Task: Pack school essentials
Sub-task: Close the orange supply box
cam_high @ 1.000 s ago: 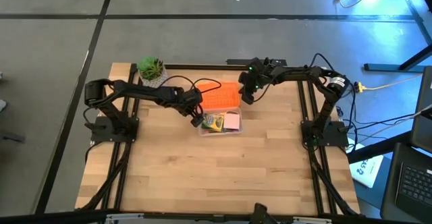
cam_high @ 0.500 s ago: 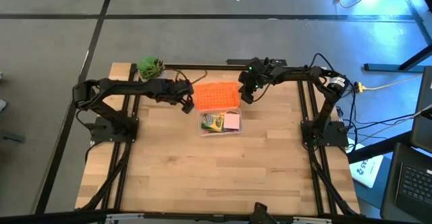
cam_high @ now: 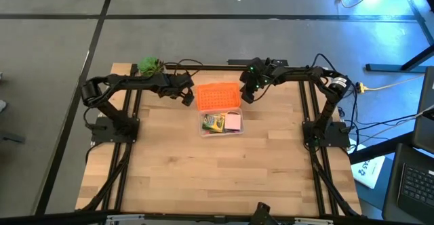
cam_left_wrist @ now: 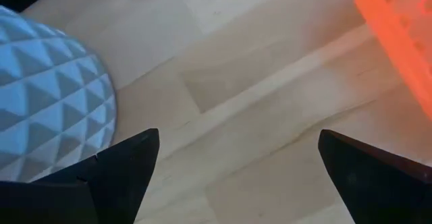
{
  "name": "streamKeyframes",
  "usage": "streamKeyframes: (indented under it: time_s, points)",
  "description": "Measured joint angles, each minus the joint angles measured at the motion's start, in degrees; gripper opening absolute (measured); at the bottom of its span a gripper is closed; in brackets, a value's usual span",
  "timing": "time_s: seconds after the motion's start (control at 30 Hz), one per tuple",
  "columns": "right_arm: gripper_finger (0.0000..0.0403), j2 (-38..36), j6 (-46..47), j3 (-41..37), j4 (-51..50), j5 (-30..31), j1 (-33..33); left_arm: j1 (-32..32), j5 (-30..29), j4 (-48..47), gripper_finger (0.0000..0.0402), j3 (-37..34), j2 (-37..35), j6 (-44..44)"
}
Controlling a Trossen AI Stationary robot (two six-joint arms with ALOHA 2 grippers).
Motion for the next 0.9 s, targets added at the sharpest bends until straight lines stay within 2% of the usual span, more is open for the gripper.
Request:
streamKeyframes:
  time_s: [0.27, 0.9]
  points:
    - [0.0007, 2.42, 4.09, 0.00, -0.25, 0.17, 0.01, -0.01, 1.11, 6.03, 0.0400, 0.00, 4.12, 1.30]
    - [0.0007, 4.07, 4.28, 0.06, 4.36, 0.07, -0.01, 0.00, 4.37, 13.14, 0.0400, 0.11, 10.21, 2.99]
